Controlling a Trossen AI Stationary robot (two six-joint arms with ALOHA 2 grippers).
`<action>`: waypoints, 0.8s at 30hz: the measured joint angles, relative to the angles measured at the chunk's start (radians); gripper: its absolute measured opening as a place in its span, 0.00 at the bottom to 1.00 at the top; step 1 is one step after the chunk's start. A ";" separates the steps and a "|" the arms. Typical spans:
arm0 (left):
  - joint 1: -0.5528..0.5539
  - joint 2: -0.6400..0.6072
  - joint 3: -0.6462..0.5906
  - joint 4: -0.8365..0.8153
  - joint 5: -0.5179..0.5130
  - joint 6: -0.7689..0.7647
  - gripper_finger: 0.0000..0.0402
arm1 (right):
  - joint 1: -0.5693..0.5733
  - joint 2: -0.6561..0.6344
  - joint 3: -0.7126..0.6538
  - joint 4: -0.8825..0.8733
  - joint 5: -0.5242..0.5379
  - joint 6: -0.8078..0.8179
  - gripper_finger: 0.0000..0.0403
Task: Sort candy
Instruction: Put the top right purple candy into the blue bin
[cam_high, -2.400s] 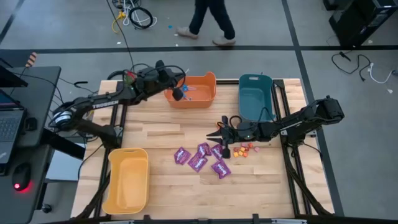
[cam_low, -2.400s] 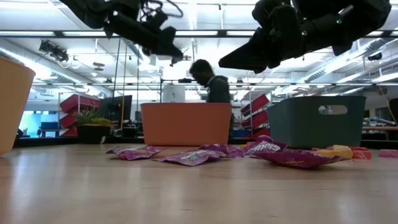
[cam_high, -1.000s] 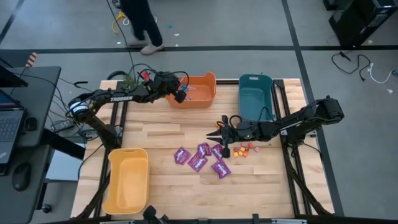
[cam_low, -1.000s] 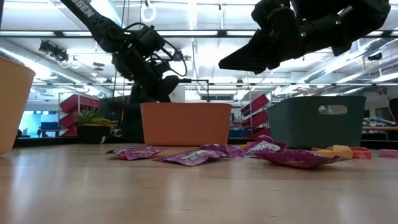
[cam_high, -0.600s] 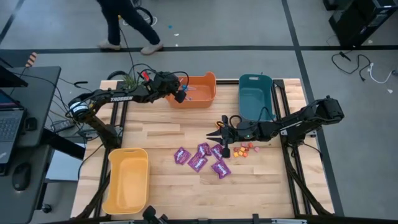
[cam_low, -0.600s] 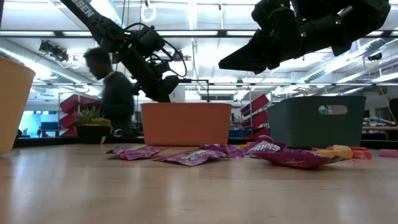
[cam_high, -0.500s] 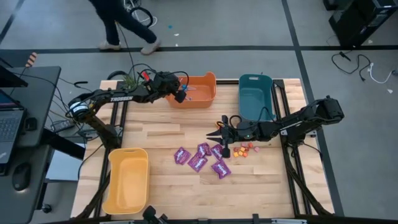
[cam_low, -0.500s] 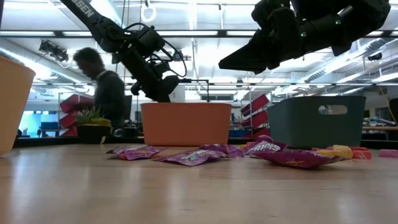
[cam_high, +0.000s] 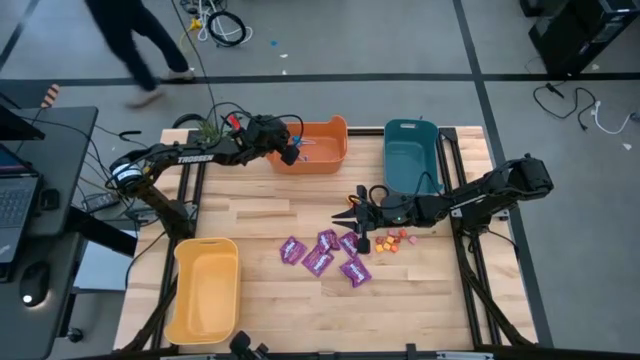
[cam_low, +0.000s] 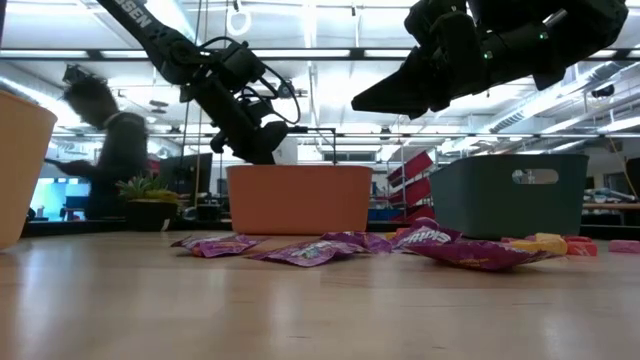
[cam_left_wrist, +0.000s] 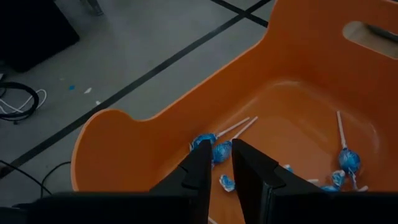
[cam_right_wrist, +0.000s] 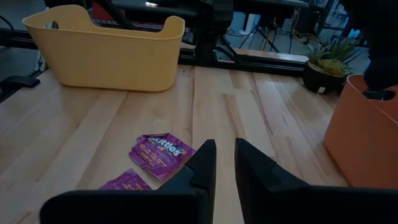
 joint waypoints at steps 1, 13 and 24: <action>0.000 0.000 0.000 0.000 0.000 0.000 0.17 | 0.000 0.000 0.000 0.000 0.000 0.000 0.11; -0.073 -0.117 0.040 -0.001 0.060 0.028 0.17 | 0.000 0.000 0.000 0.050 0.000 -0.018 0.11; -0.278 -0.311 0.043 0.000 0.060 0.097 0.17 | 0.000 0.000 0.000 0.103 0.000 -0.018 0.11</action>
